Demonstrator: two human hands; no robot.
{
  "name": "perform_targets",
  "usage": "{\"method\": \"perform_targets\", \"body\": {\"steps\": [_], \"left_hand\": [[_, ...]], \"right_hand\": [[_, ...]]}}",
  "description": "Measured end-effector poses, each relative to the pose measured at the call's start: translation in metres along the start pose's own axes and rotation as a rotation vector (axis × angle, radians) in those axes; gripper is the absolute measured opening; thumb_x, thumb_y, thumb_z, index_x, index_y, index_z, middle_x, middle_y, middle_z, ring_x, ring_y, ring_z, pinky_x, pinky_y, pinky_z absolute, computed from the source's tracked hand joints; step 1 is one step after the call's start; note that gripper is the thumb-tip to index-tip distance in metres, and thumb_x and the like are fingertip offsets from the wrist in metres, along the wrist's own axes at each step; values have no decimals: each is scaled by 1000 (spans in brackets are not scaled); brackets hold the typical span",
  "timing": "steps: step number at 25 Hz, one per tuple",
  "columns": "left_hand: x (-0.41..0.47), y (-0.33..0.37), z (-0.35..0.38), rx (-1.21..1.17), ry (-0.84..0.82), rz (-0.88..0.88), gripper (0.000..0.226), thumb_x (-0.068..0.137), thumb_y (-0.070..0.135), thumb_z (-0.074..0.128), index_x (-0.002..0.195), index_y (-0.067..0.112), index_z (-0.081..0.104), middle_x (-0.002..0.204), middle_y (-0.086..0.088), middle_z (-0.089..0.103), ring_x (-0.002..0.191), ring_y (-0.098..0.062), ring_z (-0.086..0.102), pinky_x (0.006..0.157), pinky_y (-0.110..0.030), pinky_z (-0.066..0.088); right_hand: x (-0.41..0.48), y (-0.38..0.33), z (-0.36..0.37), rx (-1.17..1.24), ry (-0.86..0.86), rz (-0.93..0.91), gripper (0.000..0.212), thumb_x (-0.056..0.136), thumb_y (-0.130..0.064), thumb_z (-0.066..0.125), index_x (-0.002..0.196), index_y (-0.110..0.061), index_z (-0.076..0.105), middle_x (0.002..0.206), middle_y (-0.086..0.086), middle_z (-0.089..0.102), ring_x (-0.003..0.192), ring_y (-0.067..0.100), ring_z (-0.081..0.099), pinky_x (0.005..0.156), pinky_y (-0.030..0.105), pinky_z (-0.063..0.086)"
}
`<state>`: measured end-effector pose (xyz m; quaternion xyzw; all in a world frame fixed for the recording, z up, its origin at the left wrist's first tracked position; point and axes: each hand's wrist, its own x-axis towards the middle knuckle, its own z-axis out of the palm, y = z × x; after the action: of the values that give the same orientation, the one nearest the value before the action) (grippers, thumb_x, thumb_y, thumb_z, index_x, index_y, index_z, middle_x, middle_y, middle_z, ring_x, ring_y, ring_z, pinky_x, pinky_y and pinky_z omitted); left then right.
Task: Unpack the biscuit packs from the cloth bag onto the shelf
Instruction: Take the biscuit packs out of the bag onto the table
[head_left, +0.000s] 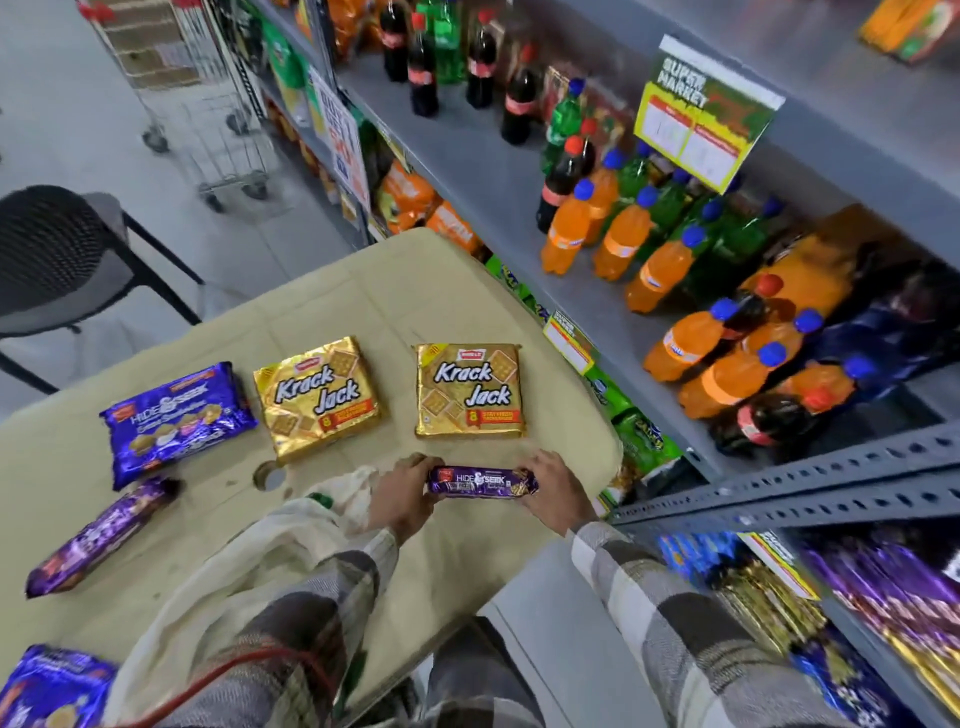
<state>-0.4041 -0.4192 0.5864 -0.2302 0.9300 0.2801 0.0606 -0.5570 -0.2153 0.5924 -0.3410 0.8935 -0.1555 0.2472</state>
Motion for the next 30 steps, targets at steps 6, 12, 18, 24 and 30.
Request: {"method": "perform_targets", "body": {"steps": [6, 12, 18, 24, 30], "left_hand": [[6, 6, 17, 6, -25, -24, 44, 82, 18, 70, 125, 20, 61, 119, -1, 64, 104, -25, 62, 87, -39, 52], [2, 4, 20, -16, -77, -67, 52, 86, 25, 66, 135, 22, 51, 127, -4, 60, 108, -29, 61, 88, -41, 51], [-14, -22, -2, -74, -45, -110, 66, 88, 34, 66, 147, 20, 38, 141, -3, 52, 127, -23, 50, 105, -37, 41], [-92, -89, -67, -300, 353, -276, 40, 88, 24, 66, 127, 20, 58, 116, 1, 64, 104, -16, 58, 89, -30, 47], [-216, -182, -96, -376, 700, -570, 32, 87, 18, 71, 118, 15, 63, 108, 2, 65, 89, -12, 57, 84, -28, 46]], "right_hand": [[6, 12, 7, 25, -23, 15, 34, 80, -23, 78, 111, -18, 66, 111, -2, 58, 105, 20, 52, 85, 33, 49], [7, 13, 12, 28, -32, 37, 43, 78, -25, 79, 116, -19, 61, 117, 0, 58, 109, 23, 51, 89, 37, 49], [12, -7, 8, -162, -59, -8, 72, 65, -54, 79, 130, -40, 50, 122, -8, 49, 119, 18, 43, 92, 40, 32], [37, -96, 23, -155, -51, -243, 53, 75, -60, 70, 122, -41, 56, 120, -7, 54, 119, 20, 49, 94, 43, 34], [40, -217, 63, -103, -188, -414, 49, 81, -53, 59, 123, -28, 60, 120, 3, 56, 118, 27, 49, 98, 43, 35]]}}
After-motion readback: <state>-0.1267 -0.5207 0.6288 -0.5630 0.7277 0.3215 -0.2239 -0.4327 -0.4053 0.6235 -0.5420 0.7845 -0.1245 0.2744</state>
